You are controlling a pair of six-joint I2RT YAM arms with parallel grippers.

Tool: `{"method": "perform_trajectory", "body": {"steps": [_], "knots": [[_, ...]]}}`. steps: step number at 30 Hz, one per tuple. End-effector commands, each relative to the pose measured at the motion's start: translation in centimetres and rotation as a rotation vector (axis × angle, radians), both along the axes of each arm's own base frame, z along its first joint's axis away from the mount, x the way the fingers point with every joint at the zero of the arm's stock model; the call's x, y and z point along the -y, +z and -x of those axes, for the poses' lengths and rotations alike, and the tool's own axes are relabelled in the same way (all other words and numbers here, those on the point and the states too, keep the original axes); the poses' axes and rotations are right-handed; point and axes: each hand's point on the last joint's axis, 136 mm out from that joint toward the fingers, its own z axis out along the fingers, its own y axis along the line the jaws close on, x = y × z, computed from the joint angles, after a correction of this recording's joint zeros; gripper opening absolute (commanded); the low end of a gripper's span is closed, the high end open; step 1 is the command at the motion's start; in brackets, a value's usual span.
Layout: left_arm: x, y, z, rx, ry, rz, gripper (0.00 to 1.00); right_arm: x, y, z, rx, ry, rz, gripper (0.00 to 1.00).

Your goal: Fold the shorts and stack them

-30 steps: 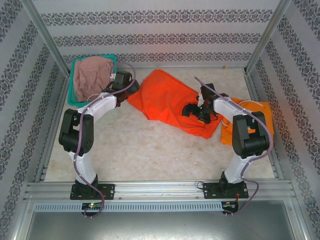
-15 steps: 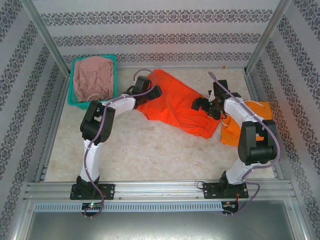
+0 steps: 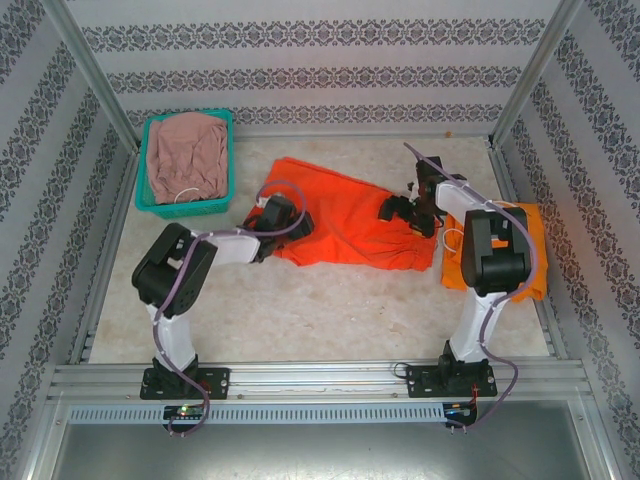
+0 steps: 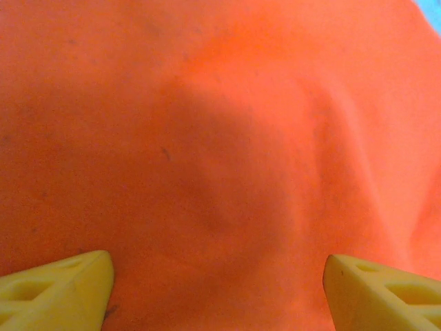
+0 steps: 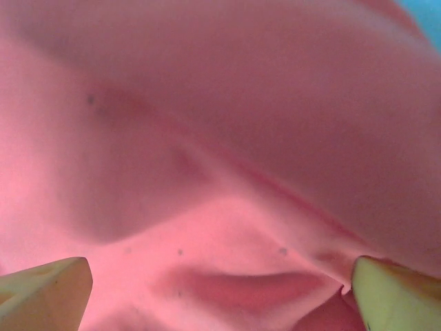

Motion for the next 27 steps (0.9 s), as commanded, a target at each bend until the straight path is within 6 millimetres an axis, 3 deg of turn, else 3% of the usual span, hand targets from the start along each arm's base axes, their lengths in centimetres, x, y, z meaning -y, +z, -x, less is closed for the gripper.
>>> {"method": "perform_trajectory", "body": {"steps": [1,4,7,11,14,16,19,21,24,27], "knots": [[-2.8,-2.6,5.6,-0.089,0.088,-0.089,0.81,-2.2,-0.8,-0.2,-0.028,0.084,-0.041,0.97],[-5.9,-3.2,9.1,-0.102,0.151,-0.109,0.82,-4.8,-1.1,-0.2,-0.032,0.159,-0.081,0.97],[-7.6,-2.2,10.4,-0.081,0.152,-0.165,0.82,-6.8,0.4,-0.3,0.001,0.205,-0.13,0.97],[-6.8,3.8,8.5,0.044,0.112,-0.156,0.83,-7.0,5.5,-0.8,0.133,0.206,-0.129,0.97],[-4.5,9.5,7.0,0.158,0.044,-0.077,0.83,-5.5,9.5,-0.2,0.233,0.175,-0.073,0.97],[-2.9,11.9,6.3,0.19,0.001,-0.032,0.83,-3.6,10.4,0.7,0.254,0.142,0.003,0.97],[0.6,13.7,5.4,0.207,-0.085,0.047,0.82,-0.3,9.0,2.4,0.217,0.078,0.113,0.97],[3.1,13.6,4.8,0.197,-0.136,0.084,0.81,1.2,7.2,3.1,0.162,0.049,0.14,0.97],[5.8,11.6,4.1,0.15,-0.179,0.102,0.75,1.8,4.7,3.8,0.087,0.046,0.143,0.96],[6.4,8.6,3.8,0.104,-0.171,0.095,0.73,1.6,2.7,4.1,0.038,0.055,0.137,0.93]]}}
